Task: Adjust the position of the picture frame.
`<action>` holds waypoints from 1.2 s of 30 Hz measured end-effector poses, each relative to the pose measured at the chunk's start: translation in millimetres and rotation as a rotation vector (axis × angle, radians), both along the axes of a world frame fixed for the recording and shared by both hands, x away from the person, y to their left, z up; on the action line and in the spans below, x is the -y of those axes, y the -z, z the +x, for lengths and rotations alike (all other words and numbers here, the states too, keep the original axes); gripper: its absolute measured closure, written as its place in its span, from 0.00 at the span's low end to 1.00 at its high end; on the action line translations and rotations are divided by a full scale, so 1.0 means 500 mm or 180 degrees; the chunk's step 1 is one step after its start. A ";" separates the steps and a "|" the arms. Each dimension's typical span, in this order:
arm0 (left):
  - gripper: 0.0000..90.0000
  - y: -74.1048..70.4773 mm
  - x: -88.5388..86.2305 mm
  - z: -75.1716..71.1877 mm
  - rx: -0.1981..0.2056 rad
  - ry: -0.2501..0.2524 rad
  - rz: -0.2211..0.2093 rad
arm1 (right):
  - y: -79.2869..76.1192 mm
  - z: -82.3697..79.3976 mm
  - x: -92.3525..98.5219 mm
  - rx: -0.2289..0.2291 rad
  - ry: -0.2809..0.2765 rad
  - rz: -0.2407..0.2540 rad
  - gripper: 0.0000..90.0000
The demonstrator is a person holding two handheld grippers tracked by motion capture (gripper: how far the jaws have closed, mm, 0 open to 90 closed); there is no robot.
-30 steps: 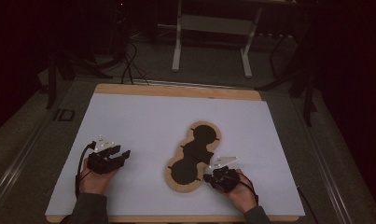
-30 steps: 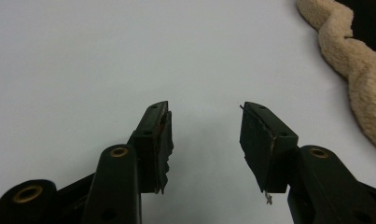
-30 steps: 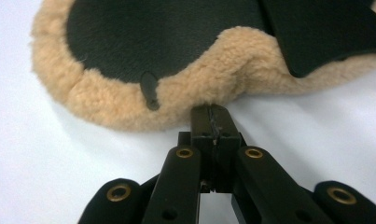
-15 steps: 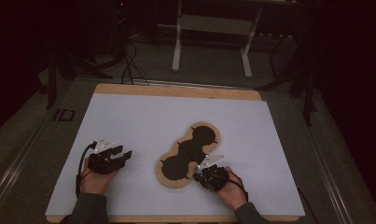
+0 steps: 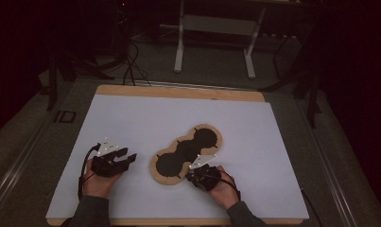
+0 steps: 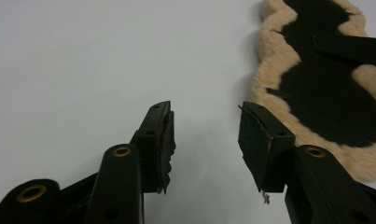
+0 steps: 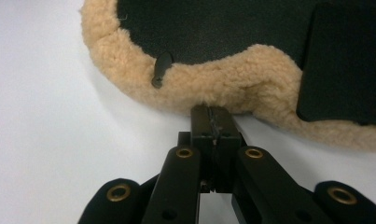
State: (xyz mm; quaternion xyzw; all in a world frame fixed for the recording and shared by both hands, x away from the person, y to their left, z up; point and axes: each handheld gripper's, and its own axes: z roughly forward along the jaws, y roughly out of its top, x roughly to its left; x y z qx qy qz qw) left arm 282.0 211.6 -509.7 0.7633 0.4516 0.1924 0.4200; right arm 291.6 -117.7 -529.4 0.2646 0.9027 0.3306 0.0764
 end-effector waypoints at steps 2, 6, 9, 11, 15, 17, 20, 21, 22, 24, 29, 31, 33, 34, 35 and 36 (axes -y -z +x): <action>0.63 0.001 0.002 0.001 -0.0014 0.0043 0.0018 | 0.000 0.003 -0.011 0.0024 -0.0018 -0.0014 1.00; 0.65 0.002 0.007 0.001 -0.0036 0.0087 0.0024 | 0.000 0.008 -0.029 0.0044 -0.0033 -0.0027 1.00; 0.67 0.003 0.007 0.002 -0.0045 0.0097 0.0015 | 0.000 0.010 -0.037 0.0045 -0.0028 -0.0030 1.00; 0.72 0.005 0.007 0.004 -0.0082 0.0143 -0.0011 | 0.001 0.014 -0.050 0.0053 -0.0011 -0.0015 1.00; 0.76 0.010 0.011 0.007 -0.0110 0.0203 0.0009 | 0.003 0.017 -0.061 0.0061 0.0015 0.0021 1.00; 0.78 0.011 0.014 0.008 -0.0129 0.0210 0.0040 | 0.003 0.019 -0.068 0.0063 0.0027 0.0023 1.00; 0.81 0.013 0.013 0.009 -0.0137 0.0205 0.0056 | 0.002 0.023 -0.079 0.0085 0.0019 0.0000 1.00; 0.82 0.013 0.013 0.009 -0.0145 0.0195 0.0063 | 0.002 0.024 -0.084 0.0085 0.0020 0.0001 1.00; 0.83 0.014 0.013 0.010 -0.0155 0.0193 0.0066 | 0.002 0.026 -0.088 0.0093 0.0022 -0.0005 1.00; 0.85 0.015 0.013 0.011 -0.0174 0.0197 0.0070 | 0.003 0.029 -0.098 0.0117 0.0035 -0.0011 1.00; 0.91 0.020 0.018 0.014 -0.0220 0.0256 0.0086 | 0.003 0.034 -0.117 0.0167 0.0058 -0.0034 1.00; 0.94 0.022 0.021 0.015 -0.0248 0.0263 0.0116 | 0.004 0.036 -0.123 0.0169 0.0086 -0.0011 1.00; 0.96 0.024 0.022 0.017 -0.0265 0.0252 0.0147 | 0.006 0.038 -0.128 0.0176 0.0111 0.0009 1.00; 0.97 0.025 0.023 0.018 -0.0273 0.0245 0.0149 | 0.007 0.039 -0.131 0.0185 0.0122 0.0023 1.00; 0.98 0.026 0.023 0.019 -0.0281 0.0231 0.0153 | 0.007 0.041 -0.133 0.0183 0.0133 0.0025 1.00; 0.99 0.026 0.023 0.019 -0.0291 0.0215 0.0165 | 0.008 0.042 -0.136 0.0185 0.0152 0.0036 1.00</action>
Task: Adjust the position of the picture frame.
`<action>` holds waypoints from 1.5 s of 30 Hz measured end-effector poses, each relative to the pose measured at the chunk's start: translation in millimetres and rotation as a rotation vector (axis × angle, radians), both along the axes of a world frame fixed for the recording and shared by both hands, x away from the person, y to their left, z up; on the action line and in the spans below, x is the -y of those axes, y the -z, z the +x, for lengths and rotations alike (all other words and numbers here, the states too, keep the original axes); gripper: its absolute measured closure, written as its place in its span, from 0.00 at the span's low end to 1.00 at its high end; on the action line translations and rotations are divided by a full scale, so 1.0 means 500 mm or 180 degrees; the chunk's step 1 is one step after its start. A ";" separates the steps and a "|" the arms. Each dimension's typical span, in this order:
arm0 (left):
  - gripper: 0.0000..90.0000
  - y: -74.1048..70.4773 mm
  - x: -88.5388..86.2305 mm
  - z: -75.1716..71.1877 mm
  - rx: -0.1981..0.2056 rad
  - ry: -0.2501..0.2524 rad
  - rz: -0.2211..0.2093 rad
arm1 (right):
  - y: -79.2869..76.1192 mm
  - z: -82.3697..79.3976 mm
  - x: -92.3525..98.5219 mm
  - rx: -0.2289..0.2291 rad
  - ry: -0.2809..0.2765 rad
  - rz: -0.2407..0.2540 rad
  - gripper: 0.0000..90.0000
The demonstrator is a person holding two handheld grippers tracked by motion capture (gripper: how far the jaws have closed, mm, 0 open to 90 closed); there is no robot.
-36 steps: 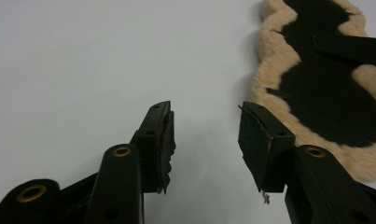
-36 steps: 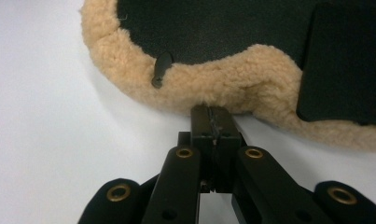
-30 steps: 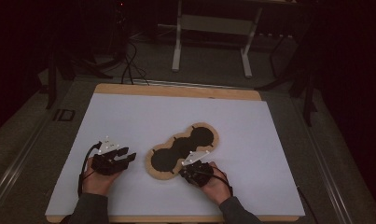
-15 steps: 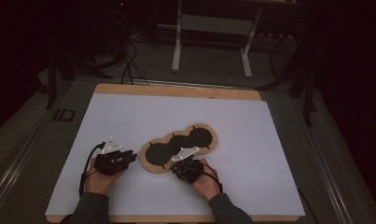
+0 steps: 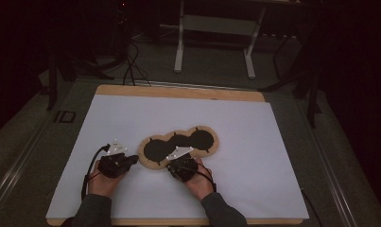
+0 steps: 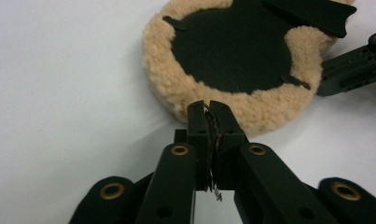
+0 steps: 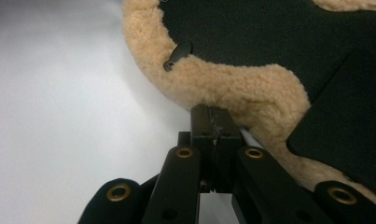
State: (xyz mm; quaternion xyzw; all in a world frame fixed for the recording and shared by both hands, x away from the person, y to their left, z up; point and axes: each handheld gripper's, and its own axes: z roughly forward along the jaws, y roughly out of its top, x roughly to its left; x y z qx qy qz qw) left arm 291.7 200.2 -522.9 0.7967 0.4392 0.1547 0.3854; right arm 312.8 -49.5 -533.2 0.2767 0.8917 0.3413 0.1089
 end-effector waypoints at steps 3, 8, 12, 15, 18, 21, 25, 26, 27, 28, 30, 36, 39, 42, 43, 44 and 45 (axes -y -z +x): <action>1.00 0.003 -0.001 0.004 -0.0018 -0.0054 0.0016 | 0.002 0.005 -0.013 0.0025 0.0063 0.0021 1.00; 1.00 0.005 -0.008 0.010 -0.0027 -0.0149 0.0012 | 0.007 0.011 -0.029 0.0015 0.0190 0.0145 1.00; 1.00 0.007 -0.015 0.016 -0.0026 -0.0280 0.0014 | 0.006 0.010 -0.029 0.0028 0.0168 0.0126 1.00; 1.00 0.011 -0.020 0.023 -0.0044 -0.0379 0.0023 | -0.004 0.007 -0.022 0.0078 0.0107 0.0146 1.00; 1.00 0.015 -0.021 0.028 -0.0084 -0.0414 0.0007 | -0.027 0.004 -0.002 0.0208 0.0096 0.0201 1.00; 1.00 0.018 -0.020 0.034 -0.0077 -0.0476 0.0028 | -0.048 0.014 0.033 0.0284 0.0195 0.0275 1.00; 0.99 0.022 -0.023 0.044 -0.0088 -0.0566 -0.0024 | -0.060 0.038 0.084 0.0305 0.0426 0.0322 1.00; 0.99 0.022 -0.024 0.047 -0.0091 -0.0578 -0.0036 | -0.061 0.044 0.096 0.0310 0.0473 0.0312 1.00; 0.99 0.023 -0.024 0.049 -0.0103 -0.0579 -0.0045 | -0.062 0.049 0.106 0.0328 0.0517 0.0303 1.00; 0.99 0.024 -0.023 0.051 -0.0112 -0.0581 -0.0042 | -0.062 0.054 0.116 0.0337 0.0571 0.0290 1.00; 0.99 0.025 -0.020 0.053 -0.0096 -0.0578 -0.0024 | -0.062 0.064 0.137 0.0351 0.0682 0.0295 1.00; 1.00 0.024 -0.022 0.055 -0.0048 -0.0625 -0.0075 | -0.061 0.092 0.196 0.0384 0.1015 0.0330 0.99; 1.00 0.027 -0.025 0.060 -0.0062 -0.0692 -0.0129 | -0.060 0.106 0.225 0.0406 0.1211 0.0328 0.99; 1.00 0.031 -0.025 0.068 -0.0096 -0.0734 -0.0159 | -0.054 0.125 0.254 0.0413 0.1462 0.0283 0.99; 1.00 0.032 -0.024 0.070 -0.0101 -0.0728 -0.0173 | -0.051 0.130 0.261 0.0410 0.1532 0.0261 0.99; 1.00 0.033 -0.023 0.071 -0.0102 -0.0726 -0.0172 | -0.049 0.134 0.268 0.0402 0.1591 0.0263 0.99; 1.00 0.034 -0.023 0.072 -0.0106 -0.0723 -0.0178 | -0.048 0.137 0.272 0.0389 0.1625 0.0269 0.99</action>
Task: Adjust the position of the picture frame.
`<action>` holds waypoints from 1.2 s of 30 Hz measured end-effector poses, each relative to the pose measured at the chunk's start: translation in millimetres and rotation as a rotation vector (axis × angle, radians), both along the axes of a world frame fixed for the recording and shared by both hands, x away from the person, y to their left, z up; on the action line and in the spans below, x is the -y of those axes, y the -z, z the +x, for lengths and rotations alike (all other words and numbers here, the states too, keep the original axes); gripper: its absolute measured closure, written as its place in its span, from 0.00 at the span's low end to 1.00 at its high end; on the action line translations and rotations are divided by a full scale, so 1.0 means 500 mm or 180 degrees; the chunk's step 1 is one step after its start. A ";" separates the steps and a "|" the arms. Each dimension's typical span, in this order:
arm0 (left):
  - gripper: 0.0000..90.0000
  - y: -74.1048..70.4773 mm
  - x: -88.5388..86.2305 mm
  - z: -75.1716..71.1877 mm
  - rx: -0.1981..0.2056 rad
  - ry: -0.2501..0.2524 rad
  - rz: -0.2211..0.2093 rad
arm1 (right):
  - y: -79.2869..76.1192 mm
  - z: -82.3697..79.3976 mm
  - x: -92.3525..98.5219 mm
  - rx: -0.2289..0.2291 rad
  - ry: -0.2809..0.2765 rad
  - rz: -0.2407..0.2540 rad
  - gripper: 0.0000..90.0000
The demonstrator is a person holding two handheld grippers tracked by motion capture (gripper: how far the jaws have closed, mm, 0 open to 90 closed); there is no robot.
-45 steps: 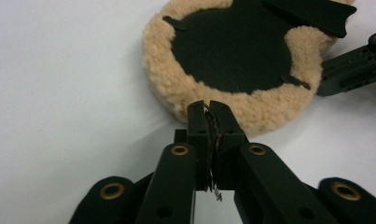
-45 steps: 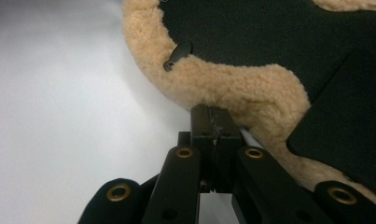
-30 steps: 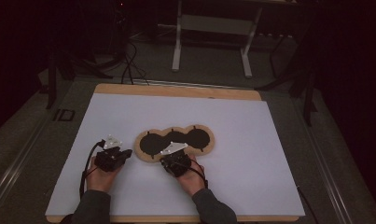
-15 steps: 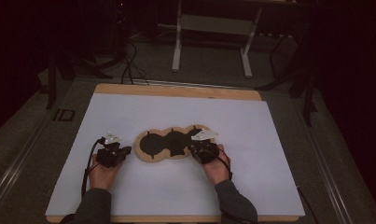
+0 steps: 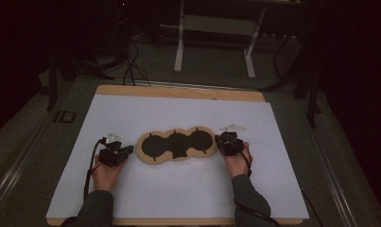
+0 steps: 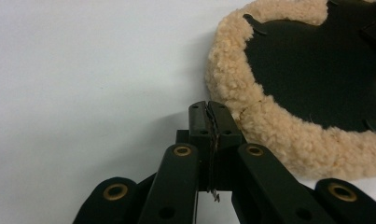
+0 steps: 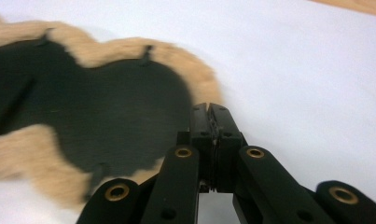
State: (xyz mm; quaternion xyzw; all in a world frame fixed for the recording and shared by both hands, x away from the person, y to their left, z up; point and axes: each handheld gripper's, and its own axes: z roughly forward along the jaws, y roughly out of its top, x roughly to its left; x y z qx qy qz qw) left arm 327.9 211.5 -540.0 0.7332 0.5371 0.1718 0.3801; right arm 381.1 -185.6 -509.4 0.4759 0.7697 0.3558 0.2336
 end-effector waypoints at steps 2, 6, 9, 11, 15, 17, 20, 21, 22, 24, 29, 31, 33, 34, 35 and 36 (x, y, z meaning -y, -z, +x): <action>1.00 0.001 0.002 0.001 -0.0003 0.0005 0.0012 | 0.006 0.007 0.008 -0.0045 0.0068 0.0005 0.99; 1.00 0.004 0.008 0.002 -0.0020 0.0059 0.0044 | 0.016 0.016 0.011 -0.0126 0.0119 0.0007 0.98; 1.00 0.006 0.018 0.003 -0.0029 0.0095 0.0062 | 0.026 0.031 0.014 -0.0217 0.0194 0.0098 0.97; 1.00 0.007 0.017 0.004 -0.0040 0.0101 0.0040 | 0.028 0.040 0.017 -0.0264 0.0249 0.0189 0.96; 1.00 0.009 0.018 0.006 -0.0050 0.0109 0.0007 | 0.035 0.059 0.024 -0.0408 0.0356 0.0373 0.96; 1.00 0.009 0.016 0.007 -0.0052 0.0123 -0.0017 | 0.043 0.065 0.024 -0.0503 0.0346 0.0460 1.00; 1.00 0.010 0.013 0.010 -0.0069 0.0154 -0.0044 | 0.043 0.064 0.026 -0.0559 0.0316 0.0531 1.00; 1.00 0.010 0.012 0.010 -0.0071 0.0157 -0.0051 | 0.042 0.063 0.028 -0.0578 0.0282 0.0526 1.00; 1.00 0.010 0.012 0.011 -0.0069 0.0155 -0.0056 | 0.042 0.061 0.031 -0.0591 0.0233 0.0526 1.00; 1.00 0.010 0.012 0.011 -0.0071 0.0154 -0.0050 | 0.042 0.058 0.035 -0.0626 0.0195 0.0545 1.00; 1.00 0.009 0.017 0.013 -0.0028 0.0157 0.0009 | 0.046 0.036 0.061 -0.0735 -0.0009 0.0696 1.00; 1.00 0.009 0.017 0.015 -0.0034 0.0157 0.0007 | 0.046 0.032 0.064 -0.0738 -0.0034 0.0702 1.00; 1.00 0.009 0.018 0.017 -0.0020 0.0168 0.0022 | 0.042 0.023 0.068 -0.0749 -0.0090 0.0720 1.00; 1.00 0.009 0.019 0.018 -0.0016 0.0164 0.0031 | 0.041 0.021 0.069 -0.0747 -0.0114 0.0720 1.00; 1.00 0.009 0.019 0.019 -0.0014 0.0159 0.0033 | 0.038 0.020 0.070 -0.0746 -0.0150 0.0703 1.00; 1.00 0.010 0.020 0.019 -0.0011 0.0157 0.0030 | 0.036 0.019 0.070 -0.0733 -0.0180 0.0673 1.00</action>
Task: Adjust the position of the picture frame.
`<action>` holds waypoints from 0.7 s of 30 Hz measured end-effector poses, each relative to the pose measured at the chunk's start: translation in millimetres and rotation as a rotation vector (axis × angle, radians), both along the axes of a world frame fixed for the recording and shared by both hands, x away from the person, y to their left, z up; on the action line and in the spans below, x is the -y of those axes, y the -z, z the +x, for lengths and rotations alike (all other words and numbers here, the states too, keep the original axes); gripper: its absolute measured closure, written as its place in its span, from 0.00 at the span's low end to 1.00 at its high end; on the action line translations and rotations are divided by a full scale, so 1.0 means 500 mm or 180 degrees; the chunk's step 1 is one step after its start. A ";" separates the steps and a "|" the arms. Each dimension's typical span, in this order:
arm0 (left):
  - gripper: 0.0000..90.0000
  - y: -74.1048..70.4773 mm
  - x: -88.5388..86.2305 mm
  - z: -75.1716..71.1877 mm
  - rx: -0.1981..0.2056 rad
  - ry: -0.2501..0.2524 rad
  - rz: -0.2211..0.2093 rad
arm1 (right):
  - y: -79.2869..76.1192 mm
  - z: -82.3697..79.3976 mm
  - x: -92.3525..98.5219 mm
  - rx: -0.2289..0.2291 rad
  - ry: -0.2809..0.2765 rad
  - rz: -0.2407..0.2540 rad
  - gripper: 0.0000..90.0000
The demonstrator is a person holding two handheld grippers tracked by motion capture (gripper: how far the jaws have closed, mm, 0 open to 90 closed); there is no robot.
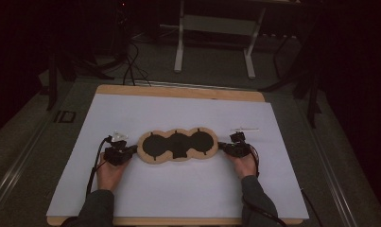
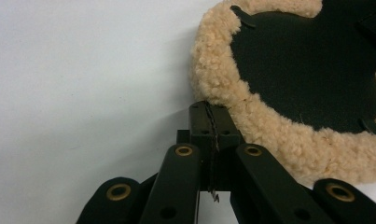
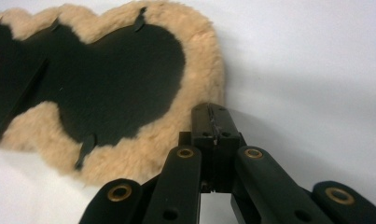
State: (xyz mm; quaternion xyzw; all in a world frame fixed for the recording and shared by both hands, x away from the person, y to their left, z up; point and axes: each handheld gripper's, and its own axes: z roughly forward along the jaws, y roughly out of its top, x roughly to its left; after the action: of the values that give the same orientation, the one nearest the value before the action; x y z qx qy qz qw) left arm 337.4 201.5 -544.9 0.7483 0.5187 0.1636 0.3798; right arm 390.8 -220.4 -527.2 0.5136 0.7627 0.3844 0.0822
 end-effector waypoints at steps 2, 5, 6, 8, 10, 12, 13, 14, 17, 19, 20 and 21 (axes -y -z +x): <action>1.00 0.000 0.001 0.001 -0.0004 -0.0010 -0.0019 | -0.005 0.003 -0.005 0.0048 0.0002 -0.0098 1.00; 1.00 0.001 -0.001 0.001 -0.0006 -0.0002 -0.0032 | -0.012 0.016 -0.012 0.0100 0.0148 -0.0075 1.00; 1.00 0.001 -0.001 0.001 -0.0006 -0.0002 -0.0032 | -0.012 0.016 -0.012 0.0100 0.0148 -0.0075 1.00; 1.00 0.001 -0.001 0.002 0.0006 0.0008 -0.0020 | -0.020 0.030 -0.016 0.0122 0.0278 0.0006 0.99; 1.00 0.001 -0.001 0.002 0.0015 0.0011 -0.0010 | -0.024 0.036 -0.019 0.0143 0.0325 0.0055 0.94; 1.00 0.001 0.000 0.002 0.0019 0.0008 -0.0014 | -0.026 0.040 -0.022 0.0157 0.0336 0.0069 0.87; 1.00 0.001 0.000 0.002 0.0019 0.0008 -0.0013 | -0.024 0.041 -0.024 0.0129 0.0334 0.0083 0.87; 1.00 0.001 0.000 0.002 0.0021 0.0008 -0.0010 | -0.023 0.042 -0.024 0.0115 0.0328 0.0087 0.87; 1.00 0.002 -0.001 0.002 0.0016 0.0004 -0.0019 | -0.020 0.046 -0.020 0.0019 0.0382 0.0234 0.87; 1.00 0.002 -0.001 0.002 0.0016 0.0009 -0.0020 | -0.020 0.049 -0.020 -0.0040 0.0332 0.0305 0.84; 1.00 0.002 -0.001 0.002 0.0016 0.0008 -0.0022 | -0.020 0.049 -0.023 -0.0042 0.0305 0.0244 0.84; 1.00 0.002 -0.001 0.003 0.0017 0.0008 -0.0024 | -0.018 0.049 -0.025 -0.0041 0.0298 0.0217 0.84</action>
State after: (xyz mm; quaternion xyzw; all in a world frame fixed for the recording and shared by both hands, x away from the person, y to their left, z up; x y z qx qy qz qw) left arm 338.8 202.1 -545.8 0.7470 0.5174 0.1632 0.3842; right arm 415.4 -208.1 -518.0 0.5536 0.7248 0.4026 0.0777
